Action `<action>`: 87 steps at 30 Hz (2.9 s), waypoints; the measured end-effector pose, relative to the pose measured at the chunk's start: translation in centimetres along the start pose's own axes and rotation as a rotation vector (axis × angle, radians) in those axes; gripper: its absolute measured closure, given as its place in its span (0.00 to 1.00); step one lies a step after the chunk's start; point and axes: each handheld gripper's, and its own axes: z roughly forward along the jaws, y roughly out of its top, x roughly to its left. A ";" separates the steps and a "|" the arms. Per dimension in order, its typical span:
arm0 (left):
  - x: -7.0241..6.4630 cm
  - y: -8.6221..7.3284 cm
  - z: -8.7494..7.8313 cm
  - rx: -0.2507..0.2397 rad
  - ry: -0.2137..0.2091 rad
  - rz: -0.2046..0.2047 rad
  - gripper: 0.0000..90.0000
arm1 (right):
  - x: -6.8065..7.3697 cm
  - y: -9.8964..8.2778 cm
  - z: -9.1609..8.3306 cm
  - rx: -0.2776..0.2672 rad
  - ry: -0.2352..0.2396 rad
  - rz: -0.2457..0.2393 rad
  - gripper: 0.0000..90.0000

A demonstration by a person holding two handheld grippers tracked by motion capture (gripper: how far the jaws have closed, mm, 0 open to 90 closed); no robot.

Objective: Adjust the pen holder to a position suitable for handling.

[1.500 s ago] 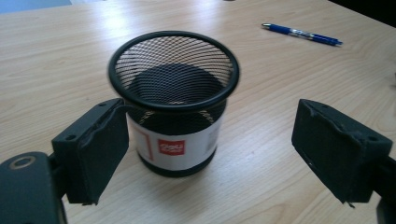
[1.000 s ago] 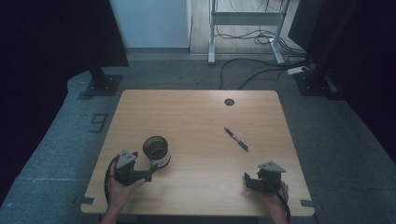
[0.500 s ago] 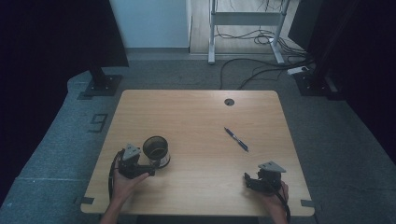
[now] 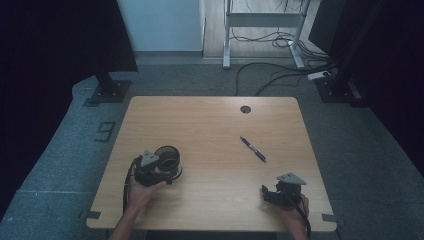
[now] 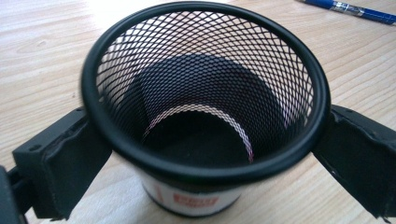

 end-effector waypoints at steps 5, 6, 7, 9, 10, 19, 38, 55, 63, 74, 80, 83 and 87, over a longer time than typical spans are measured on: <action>0.0 0.2 0.9 -0.006 0.015 -0.007 0.00 | 0.0 0.0 0.0 0.000 -0.005 0.004 0.15; 0.0 0.2 1.2 -0.006 0.019 -0.006 0.00 | 0.0 0.0 0.0 0.000 -0.005 0.005 0.15; 0.0 0.2 1.2 -0.006 0.019 -0.006 0.00 | 0.0 0.0 0.0 0.000 -0.005 0.005 0.15; 0.1 0.2 1.5 -0.009 0.020 -0.009 0.00 | 0.0 0.0 0.0 0.000 -0.005 0.005 0.15; 0.1 0.2 1.6 -0.011 0.019 -0.011 0.00 | 0.0 0.0 0.0 0.000 -0.005 0.005 0.15; 0.1 0.2 1.9 -0.050 0.045 -0.006 0.11 | 0.0 0.0 0.0 0.000 -0.005 0.005 0.15; -0.1 1.4 0.3 -0.081 0.042 -0.031 0.11 | 0.0 0.0 0.0 0.000 -0.005 0.004 0.15; -1.3 3.8 -1.7 -0.126 0.020 -0.018 0.11 | 0.0 0.0 0.0 -0.001 -0.008 0.004 0.16; -2.1 4.5 -1.8 -0.136 0.004 -0.002 0.11 | 0.0 0.0 0.0 -0.001 -0.008 0.004 0.16; -3.0 5.0 -1.5 -0.136 -0.014 0.015 0.11 | 0.0 0.0 0.0 -0.001 -0.008 0.004 0.16; -3.8 4.9 -0.8 -0.125 -0.028 0.024 0.11 | 0.0 0.0 0.0 -0.001 -0.008 0.004 0.16; -4.4 5.0 -0.4 -0.118 -0.037 0.036 0.11 | 0.0 0.0 0.0 -0.001 -0.008 0.004 0.16; -4.9 5.1 0.0 -0.114 -0.043 0.045 0.11 | 0.0 0.0 0.0 -0.001 -0.008 0.004 0.16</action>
